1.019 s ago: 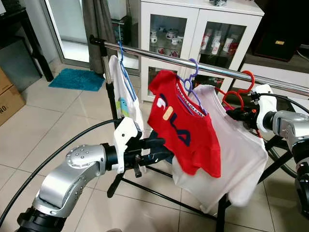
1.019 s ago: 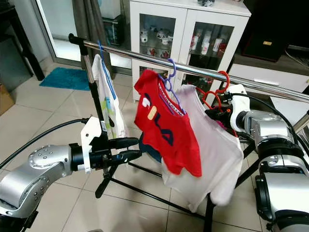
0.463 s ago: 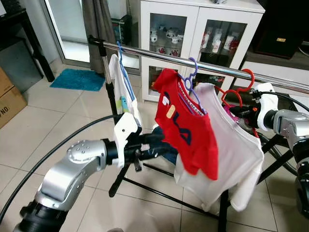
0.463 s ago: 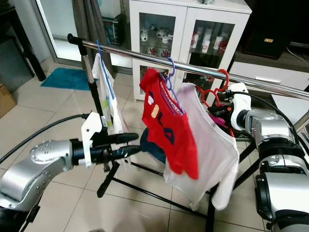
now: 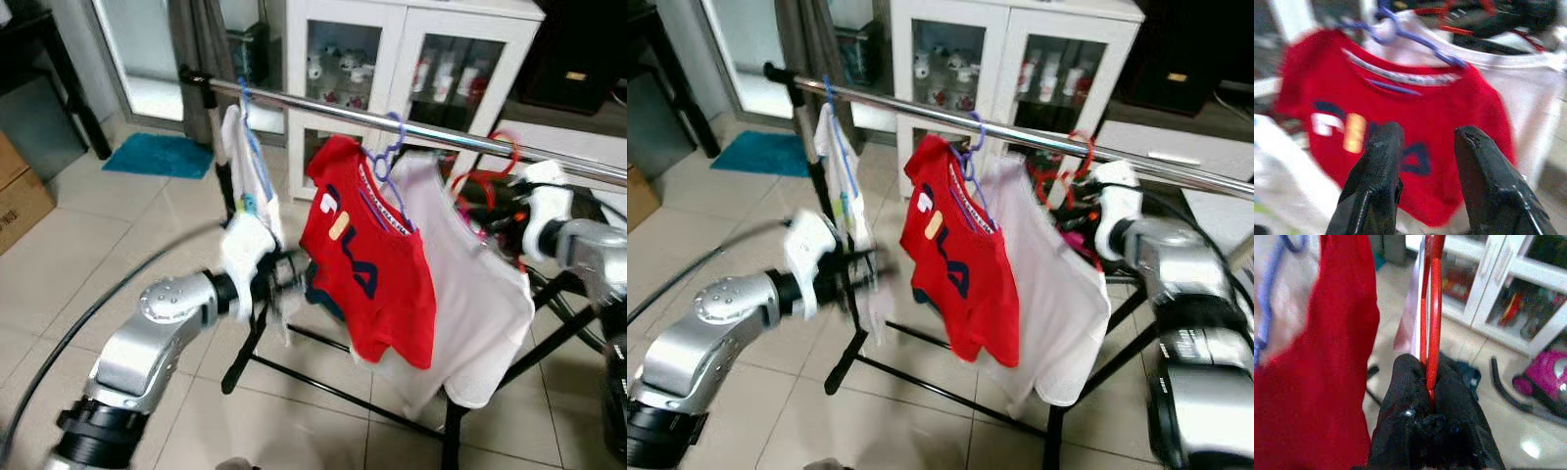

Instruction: Hang hanger

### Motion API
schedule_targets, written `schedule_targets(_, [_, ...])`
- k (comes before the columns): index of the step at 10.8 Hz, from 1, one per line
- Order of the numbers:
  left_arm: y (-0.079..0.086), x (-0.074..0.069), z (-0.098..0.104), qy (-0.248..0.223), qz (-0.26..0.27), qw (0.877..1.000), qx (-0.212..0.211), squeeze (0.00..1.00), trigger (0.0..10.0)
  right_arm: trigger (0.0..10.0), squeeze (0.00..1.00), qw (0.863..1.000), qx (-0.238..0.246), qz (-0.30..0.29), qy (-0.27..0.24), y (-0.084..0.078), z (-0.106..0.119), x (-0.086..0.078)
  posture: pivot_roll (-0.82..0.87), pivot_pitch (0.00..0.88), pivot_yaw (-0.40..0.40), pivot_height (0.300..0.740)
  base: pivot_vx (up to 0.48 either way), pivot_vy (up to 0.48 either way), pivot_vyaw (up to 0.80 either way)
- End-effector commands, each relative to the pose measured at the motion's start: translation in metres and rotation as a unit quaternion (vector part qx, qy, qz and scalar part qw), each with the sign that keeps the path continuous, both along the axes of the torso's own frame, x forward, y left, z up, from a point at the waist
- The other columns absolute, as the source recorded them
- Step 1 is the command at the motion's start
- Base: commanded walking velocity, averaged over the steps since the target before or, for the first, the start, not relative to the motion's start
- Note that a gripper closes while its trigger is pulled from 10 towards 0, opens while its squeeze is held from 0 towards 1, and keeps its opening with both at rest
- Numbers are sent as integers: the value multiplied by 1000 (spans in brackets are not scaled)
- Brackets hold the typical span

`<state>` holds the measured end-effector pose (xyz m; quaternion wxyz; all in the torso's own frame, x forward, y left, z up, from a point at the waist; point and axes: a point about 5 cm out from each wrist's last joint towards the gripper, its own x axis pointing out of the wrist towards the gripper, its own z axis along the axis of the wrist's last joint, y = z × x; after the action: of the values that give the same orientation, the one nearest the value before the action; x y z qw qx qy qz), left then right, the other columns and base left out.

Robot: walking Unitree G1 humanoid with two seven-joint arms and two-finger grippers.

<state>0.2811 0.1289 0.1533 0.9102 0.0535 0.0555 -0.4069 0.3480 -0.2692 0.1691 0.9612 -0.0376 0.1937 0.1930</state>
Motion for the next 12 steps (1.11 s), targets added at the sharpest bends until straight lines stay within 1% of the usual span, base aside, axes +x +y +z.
schedule_targets(1, [3, 3, 5, -15, 24, 1000, 0, 0, 10000, 0, 0, 999, -3, -12, -47, -7, 28, -3, -2, 0, -25, 740, 0, 0, 0])
schedule_targets(2, [0, 2, 4, -18, 37, 999, -10, 0, 10000, 0, 0, 999, -10, -4, -46, -2, 31, -20, -13, 0, -21, 740, 0, 0, 0])
schedule_targets(3, [-2, 0, 2, -19, 39, 999, -12, 0, 10000, 0, 0, 999, -21, 0, -36, 1, 26, -30, -17, 0, -23, 740, 0, 0, 0])
schedule_targets(4, [-5, -2, -2, -16, 44, 999, -13, 0, 10000, 0, 0, 1000, -24, -8, -15, 6, 10, -51, -16, 0, -24, 740, -311, 0, 0])
schedule_targets(5, [-8, -9, -8, -6, 45, 999, -13, 0, 10000, 0, 0, 999, -25, -32, -14, 10, -8, -75, -22, 0, -20, 740, -326, 0, 0])
schedule_targets(6, [-8, -11, -11, 0, 43, 999, -10, 0, 10000, 0, 0, 998, -23, -46, -21, 12, -13, -83, -29, 0, -17, 740, -311, 0, 0])
schedule_targets(7, [-10, -16, -13, 9, 32, 999, -12, 0, 10000, 0, 0, 997, -24, -73, -33, 15, -16, -92, -30, 0, -23, 740, -307, 0, 0])
schedule_targets(9, [-10, -18, -18, 14, 36, 999, -11, 0, 10000, 0, 0, 992, -44, -107, -47, 21, -21, -98, -47, 0, -26, 740, -281, 0, 0])
schedule_targets(10, [-11, -18, -17, 14, 36, 999, -14, 0, 10000, 0, 0, 993, -43, -103, -40, 24, -26, -103, -45, 0, -32, 740, -277, 0, 0])
schedule_targets(11, [-11, -17, -17, 13, 42, 999, -15, 0, 10000, 0, 0, 994, -53, -91, -21, 27, -37, -108, -36, 0, -41, 740, -277, 0, 0])
schedule_targets(12, [-9, -18, -17, 13, 48, 999, -14, 0, 10000, 0, 0, 995, -56, -82, -9, 30, -43, -110, -30, 0, -48, 740, -274, 0, 0])
